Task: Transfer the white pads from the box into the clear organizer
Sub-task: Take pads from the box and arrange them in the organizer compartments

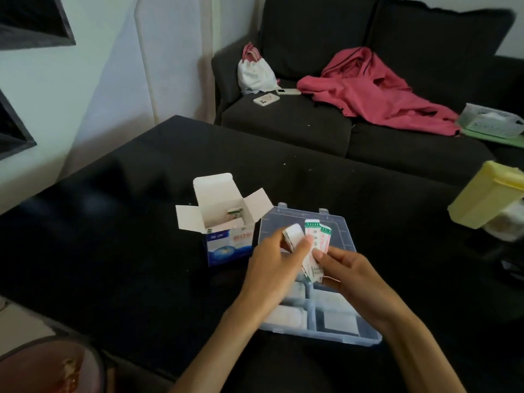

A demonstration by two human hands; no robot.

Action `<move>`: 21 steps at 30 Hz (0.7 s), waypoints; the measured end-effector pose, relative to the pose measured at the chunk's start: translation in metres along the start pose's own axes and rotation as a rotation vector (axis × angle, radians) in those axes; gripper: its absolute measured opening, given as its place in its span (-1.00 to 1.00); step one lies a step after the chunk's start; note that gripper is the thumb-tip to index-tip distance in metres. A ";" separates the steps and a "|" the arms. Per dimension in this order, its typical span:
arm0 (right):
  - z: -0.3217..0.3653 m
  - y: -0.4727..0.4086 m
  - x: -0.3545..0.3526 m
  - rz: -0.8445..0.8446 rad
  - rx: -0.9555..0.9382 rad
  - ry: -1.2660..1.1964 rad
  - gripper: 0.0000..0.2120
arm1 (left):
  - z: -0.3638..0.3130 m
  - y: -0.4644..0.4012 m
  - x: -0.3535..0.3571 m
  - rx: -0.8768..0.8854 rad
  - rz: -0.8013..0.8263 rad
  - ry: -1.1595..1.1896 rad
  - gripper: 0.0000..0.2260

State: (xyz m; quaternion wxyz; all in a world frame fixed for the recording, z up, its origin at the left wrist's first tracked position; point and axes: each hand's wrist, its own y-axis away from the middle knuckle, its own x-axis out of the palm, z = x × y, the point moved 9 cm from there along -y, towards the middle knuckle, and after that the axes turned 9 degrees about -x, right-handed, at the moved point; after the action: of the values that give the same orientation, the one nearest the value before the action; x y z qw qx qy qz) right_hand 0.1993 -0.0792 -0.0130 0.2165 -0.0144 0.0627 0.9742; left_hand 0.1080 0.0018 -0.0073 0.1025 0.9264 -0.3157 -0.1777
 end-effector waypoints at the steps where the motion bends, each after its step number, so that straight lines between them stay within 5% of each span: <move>1: -0.003 0.002 -0.004 0.003 0.019 0.026 -0.76 | 0.006 -0.003 0.006 -0.080 0.070 0.073 -0.79; 3: -0.010 0.006 -0.010 0.019 0.058 0.087 -0.75 | 0.017 -0.007 0.017 -0.196 0.163 0.095 -0.81; 8: -0.012 0.004 -0.024 -0.044 0.074 0.162 -0.84 | 0.018 -0.013 0.021 -0.053 0.097 -0.098 -0.80; 11: -0.007 0.005 -0.037 -0.168 0.015 0.139 -0.88 | 0.028 -0.018 0.033 -0.191 0.216 -0.092 -0.69; 16: -0.008 0.007 -0.046 -0.235 0.002 0.073 -0.92 | 0.013 -0.010 0.021 -0.056 0.132 0.210 -0.96; 21: -0.007 0.008 -0.060 -0.292 0.025 -0.084 -0.86 | 0.019 -0.015 0.008 -0.116 0.099 0.245 -0.97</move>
State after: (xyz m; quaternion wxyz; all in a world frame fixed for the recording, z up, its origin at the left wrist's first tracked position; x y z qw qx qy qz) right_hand 0.2498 -0.1128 -0.0160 0.3586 0.0199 0.0632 0.9311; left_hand 0.1149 0.0069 -0.0314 0.2025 0.9169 -0.3354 -0.0759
